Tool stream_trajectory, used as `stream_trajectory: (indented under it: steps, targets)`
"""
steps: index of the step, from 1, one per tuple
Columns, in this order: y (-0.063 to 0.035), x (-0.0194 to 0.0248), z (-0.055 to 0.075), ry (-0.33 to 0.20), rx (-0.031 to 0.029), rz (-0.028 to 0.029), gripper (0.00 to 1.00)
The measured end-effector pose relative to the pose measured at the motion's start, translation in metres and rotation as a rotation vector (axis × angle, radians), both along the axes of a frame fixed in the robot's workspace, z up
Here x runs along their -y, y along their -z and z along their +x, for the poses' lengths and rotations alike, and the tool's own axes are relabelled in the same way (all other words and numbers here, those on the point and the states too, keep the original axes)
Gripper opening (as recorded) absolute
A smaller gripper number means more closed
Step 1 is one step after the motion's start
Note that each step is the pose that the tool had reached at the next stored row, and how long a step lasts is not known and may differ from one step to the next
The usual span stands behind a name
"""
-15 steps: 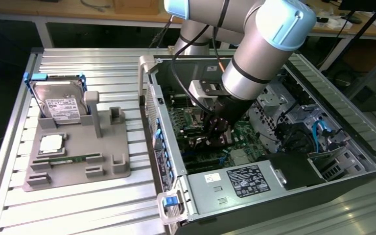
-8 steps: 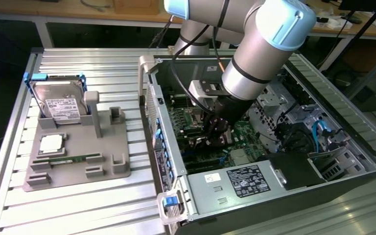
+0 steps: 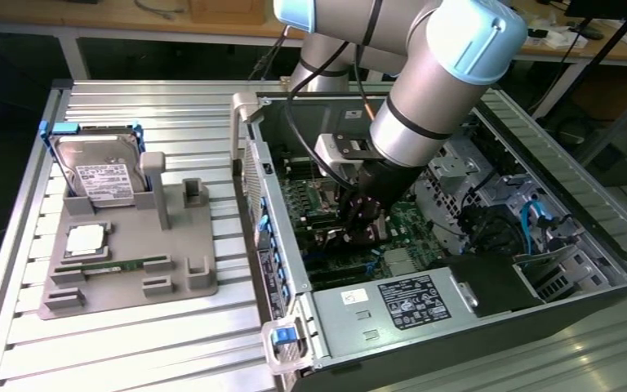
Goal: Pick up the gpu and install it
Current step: 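Insert the gpu into the slot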
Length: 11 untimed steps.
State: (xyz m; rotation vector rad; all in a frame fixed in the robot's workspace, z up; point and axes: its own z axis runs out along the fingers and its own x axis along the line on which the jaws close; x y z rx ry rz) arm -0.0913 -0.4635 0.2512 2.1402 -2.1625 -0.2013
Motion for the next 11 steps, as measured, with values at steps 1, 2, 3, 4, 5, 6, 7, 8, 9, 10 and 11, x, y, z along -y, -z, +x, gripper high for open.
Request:
stream_trajectory:
  steps: [1, 2, 3, 4, 5, 6, 7, 8, 9, 10, 11]
  targets:
    - [0.0000, 0.0000, 0.0000, 0.000, 0.0000, 0.0001, 0.27]
    - [0.0000, 0.0000, 0.0000, 0.000, 0.0000, 0.0000, 0.27]
    - [0.0000, 0.0000, 0.0000, 0.000, 0.0000, 0.0000, 0.27]
    - [0.0000, 0.0000, 0.0000, 0.000, 0.0000, 0.0000, 0.27]
    - [0.0000, 0.0000, 0.0000, 0.000, 0.0000, 0.0000, 0.27]
    - [0.0000, 0.0000, 0.0000, 0.000, 0.0000, 0.0001, 0.27]
    - [0.0000, 0.0000, 0.0000, 0.000, -0.0001, 0.0001, 0.27]
    - [0.0006, -0.0001, -0.0001, 0.000, 0.0003, 0.0015, 0.27]
    - [0.0004, -0.0001, -0.0001, 0.000, 0.0003, 0.0008, 0.33]
    - [0.0004, -0.0001, -0.0001, 0.000, 0.0004, 0.0009, 0.33]
    - [0.0000, 0.0000, 0.0000, 0.000, 0.0000, 0.0001, 0.40]
